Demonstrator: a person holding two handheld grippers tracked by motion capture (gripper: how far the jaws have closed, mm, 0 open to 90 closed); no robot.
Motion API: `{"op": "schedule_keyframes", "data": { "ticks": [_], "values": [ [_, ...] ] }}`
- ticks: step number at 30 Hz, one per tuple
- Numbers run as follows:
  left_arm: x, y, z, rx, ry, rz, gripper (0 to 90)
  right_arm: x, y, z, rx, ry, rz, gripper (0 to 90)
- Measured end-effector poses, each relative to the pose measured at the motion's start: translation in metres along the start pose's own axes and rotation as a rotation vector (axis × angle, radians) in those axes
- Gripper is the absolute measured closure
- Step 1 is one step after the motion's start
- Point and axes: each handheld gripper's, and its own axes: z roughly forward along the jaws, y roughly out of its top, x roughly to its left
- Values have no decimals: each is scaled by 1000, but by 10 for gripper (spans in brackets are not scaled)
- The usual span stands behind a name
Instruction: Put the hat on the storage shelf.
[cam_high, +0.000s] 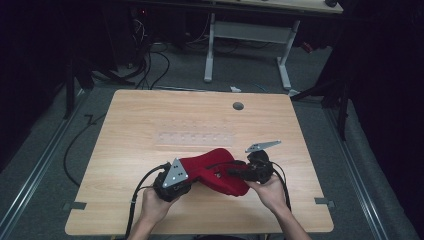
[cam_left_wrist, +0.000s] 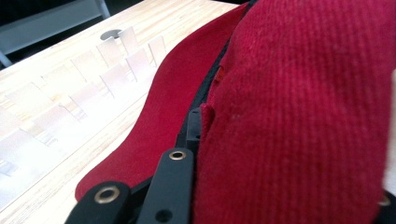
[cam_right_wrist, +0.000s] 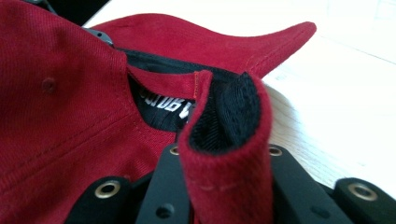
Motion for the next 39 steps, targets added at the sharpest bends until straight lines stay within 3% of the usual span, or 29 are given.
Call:
{"op": "schedule_keyframes", "data": {
  "ticks": [5,11,19,23,24,27,30,31,32,33,35,36,39],
  "values": [
    [1,15,-7,-19,-17,-42,802,-2,1,-2,-33,60,16,780],
    [3,29,-14,-35,-20,-76,805,-3,3,-4,-66,85,29,698],
    [12,45,-25,-76,0,-149,806,-17,1,-27,-238,60,83,498],
    [12,49,-24,-83,2,-161,806,-19,0,-34,-303,31,72,456],
    [14,50,-23,-89,10,-172,806,-21,-2,-39,-354,20,83,448],
    [19,52,-26,-98,20,-189,806,-26,-4,-51,-436,16,102,433],
    [22,56,-32,-123,25,-209,806,-32,-9,-61,-470,-36,114,430],
    [22,56,-32,-123,25,-209,806,-32,-9,-61,-470,-36,114,430],
    [24,58,-34,-130,31,-210,806,-35,-11,-63,-466,-57,114,429],
    [28,60,-36,-148,44,-218,806,-42,-16,-64,-454,-111,113,430],
    [30,62,-37,-155,48,-231,806,-44,-18,-63,-445,-138,112,430],
    [32,63,-38,-160,51,-240,805,-51,-26,-57,-402,-214,104,430],
    [36,69,-40,-171,70,-244,805,-59,-36,-43,-329,-316,91,430]
  ]
}}
